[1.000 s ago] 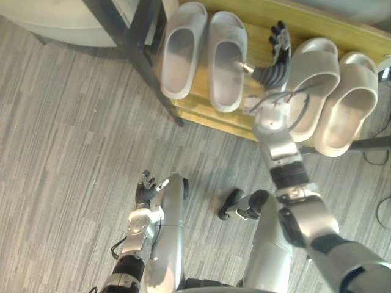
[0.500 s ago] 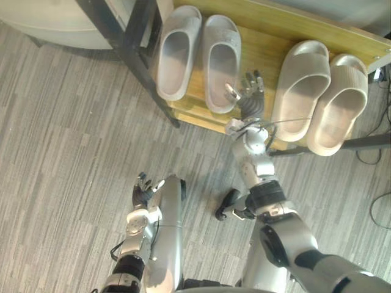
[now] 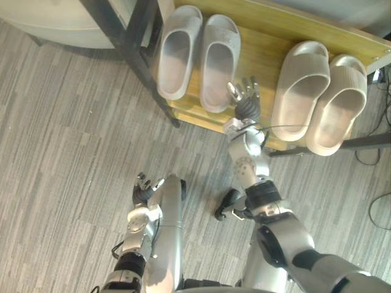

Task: Organize the slippers on the shoe rack

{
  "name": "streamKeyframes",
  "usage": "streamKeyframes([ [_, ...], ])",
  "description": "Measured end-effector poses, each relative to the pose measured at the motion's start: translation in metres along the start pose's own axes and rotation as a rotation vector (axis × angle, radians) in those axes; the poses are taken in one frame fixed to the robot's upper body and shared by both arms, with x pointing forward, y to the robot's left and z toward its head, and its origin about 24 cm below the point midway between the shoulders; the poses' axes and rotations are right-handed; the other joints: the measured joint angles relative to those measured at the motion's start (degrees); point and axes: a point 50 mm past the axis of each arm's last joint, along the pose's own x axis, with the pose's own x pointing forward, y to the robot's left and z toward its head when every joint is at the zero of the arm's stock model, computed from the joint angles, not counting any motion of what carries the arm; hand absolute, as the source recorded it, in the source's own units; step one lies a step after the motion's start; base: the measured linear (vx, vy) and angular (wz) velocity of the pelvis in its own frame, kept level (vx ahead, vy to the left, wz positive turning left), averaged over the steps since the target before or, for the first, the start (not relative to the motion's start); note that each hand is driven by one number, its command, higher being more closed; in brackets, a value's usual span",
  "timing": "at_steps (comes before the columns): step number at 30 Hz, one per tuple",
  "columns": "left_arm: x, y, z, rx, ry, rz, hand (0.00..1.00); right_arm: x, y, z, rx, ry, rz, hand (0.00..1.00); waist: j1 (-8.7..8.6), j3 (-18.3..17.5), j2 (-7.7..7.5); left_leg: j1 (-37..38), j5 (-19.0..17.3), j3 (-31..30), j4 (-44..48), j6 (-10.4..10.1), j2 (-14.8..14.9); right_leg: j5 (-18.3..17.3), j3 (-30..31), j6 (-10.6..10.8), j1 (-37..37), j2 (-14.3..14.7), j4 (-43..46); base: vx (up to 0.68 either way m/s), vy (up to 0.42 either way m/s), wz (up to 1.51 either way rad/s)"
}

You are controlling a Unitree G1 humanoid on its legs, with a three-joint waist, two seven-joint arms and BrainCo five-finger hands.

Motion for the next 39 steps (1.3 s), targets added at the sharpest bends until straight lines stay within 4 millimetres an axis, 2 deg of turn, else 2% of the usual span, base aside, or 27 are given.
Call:
streamKeyframes([
  [4, 0.001, -0.003, 0.001, -0.006, 0.001, 0.008, 0.0, -0.004, 0.01, -0.009, 0.044, 0.031, 0.018, 0.0, 0.61, -0.05, -0.06, -0.23, 0.26, -0.43, -0.03, -0.1, -0.5, -0.04, -0.31, 0.05, 0.06, -0.31, 0.02, 0.02, -0.026, 0.06],
  [14, 0.002, -0.003, -0.003, -0.009, 0.021, 0.021, 0.0, 0.0, 0.008, -0.013, 0.056, 0.062, -0.017, 0.0, 0.77, -1.0, 0.06, -0.11, 0.51, -0.97, -0.03, -0.21, -0.8, -0.05, -0.82, 0.01, 0.73, -0.55, 0.08, 0.02, -0.032, 0.03],
  [21, 0.001, -0.003, -0.004, -0.008, 0.029, 0.023, 0.0, 0.002, 0.005, -0.01, -0.058, 0.049, -0.011, 0.0, 0.83, -1.38, 0.1, -0.05, 0.58, -0.97, -0.02, -0.12, -0.83, -0.04, -0.83, -0.01, 0.84, -0.59, 0.08, 0.02, -0.028, 0.01],
  [25, 0.001, -0.003, -0.006, -0.006, 0.043, 0.024, 0.0, -0.006, 0.006, 0.002, -0.11, -0.03, 0.014, 0.0, 0.69, -1.58, 0.11, 0.62, 0.61, -0.78, -0.03, -0.06, -0.79, -0.03, -0.6, -0.02, 1.3, -0.57, 0.06, 0.02, -0.029, -0.01],
  [31, -0.001, -0.001, -0.008, -0.008, 0.047, 0.025, 0.0, -0.023, -0.02, 0.015, -0.124, -0.124, -0.075, 0.0, 0.22, -1.59, 0.09, 4.15, 0.44, 0.33, -0.71, 0.35, 0.25, -0.05, 0.31, 0.68, 4.08, 0.34, -1.16, 0.0, -0.043, -0.07],
  [37, -0.003, 0.001, -0.009, -0.004, 0.051, 0.023, 0.0, -0.038, -0.032, 0.014, -0.193, -0.15, -0.088, 0.0, -1.27, -1.5, 0.04, 7.28, 0.22, 1.74, -1.3, 0.7, 1.34, 0.94, 1.54, 0.43, 5.99, 1.26, -1.87, 0.01, -0.035, -0.15],
  [39, -0.007, 0.004, -0.014, -0.004, 0.06, 0.027, 0.0, -0.046, -0.034, 0.012, -0.221, -0.151, -0.073, 0.0, -1.99, -1.45, -0.06, 9.64, 0.17, 2.57, -2.48, 0.77, 2.03, 1.2, 1.98, 0.99, 7.79, 1.97, -3.29, 0.02, -0.036, -0.24],
])
